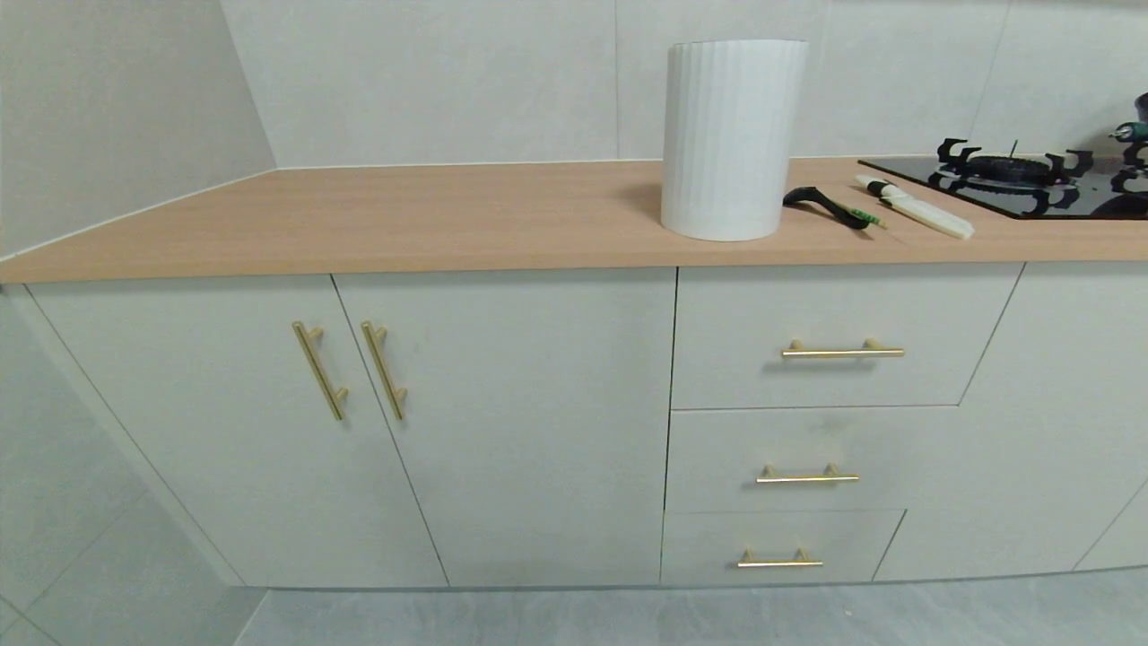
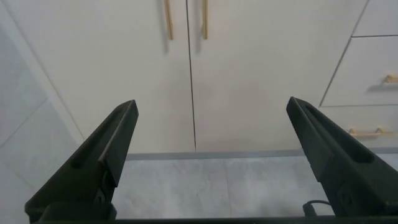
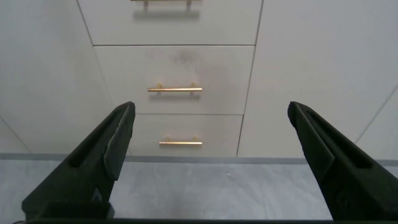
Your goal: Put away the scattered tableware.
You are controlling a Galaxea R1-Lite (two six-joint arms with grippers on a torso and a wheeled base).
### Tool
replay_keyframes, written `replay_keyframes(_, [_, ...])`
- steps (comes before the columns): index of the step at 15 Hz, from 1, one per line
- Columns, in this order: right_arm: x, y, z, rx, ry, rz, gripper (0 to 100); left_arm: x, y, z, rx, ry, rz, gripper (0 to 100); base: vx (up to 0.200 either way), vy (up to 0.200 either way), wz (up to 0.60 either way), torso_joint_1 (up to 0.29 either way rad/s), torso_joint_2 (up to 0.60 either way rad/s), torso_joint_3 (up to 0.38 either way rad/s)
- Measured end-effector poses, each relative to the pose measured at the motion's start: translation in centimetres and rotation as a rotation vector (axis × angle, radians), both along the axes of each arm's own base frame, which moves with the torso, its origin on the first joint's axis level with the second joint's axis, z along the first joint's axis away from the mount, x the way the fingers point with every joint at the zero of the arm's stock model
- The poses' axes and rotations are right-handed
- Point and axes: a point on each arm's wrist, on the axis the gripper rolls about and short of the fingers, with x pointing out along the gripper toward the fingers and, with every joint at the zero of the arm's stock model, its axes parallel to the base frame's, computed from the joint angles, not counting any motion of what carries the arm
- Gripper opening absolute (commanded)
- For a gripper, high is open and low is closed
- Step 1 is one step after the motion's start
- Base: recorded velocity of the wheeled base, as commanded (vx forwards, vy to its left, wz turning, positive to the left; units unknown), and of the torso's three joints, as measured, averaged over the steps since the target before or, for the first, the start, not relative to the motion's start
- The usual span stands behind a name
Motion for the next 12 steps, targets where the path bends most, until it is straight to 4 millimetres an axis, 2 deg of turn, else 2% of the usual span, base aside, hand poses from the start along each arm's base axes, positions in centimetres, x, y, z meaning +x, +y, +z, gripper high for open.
replay_keyframes(8, [-0.1,0.0,0.4,0.002,-0.009,0.005,100,0.0,0.0,0.0,0.001,0.000,0.000,100,0.000,0.000,0.00,0.000,0.00,0.000])
replay_keyframes(10, [-0.6,0.0,2.6,0.027,-0.056,0.038,100,0.0,0.0,0.0,0.001,0.000,0.000,100,0.000,0.000,0.00,0.000,0.00,0.000])
replay_keyframes(12, [-0.3,0.1,4.4,0.026,-0.026,0.101,100,0.0,0.0,0.0,0.001,-0.001,0.000,100,0.000,0.000,0.00,0.000,0.00,0.000])
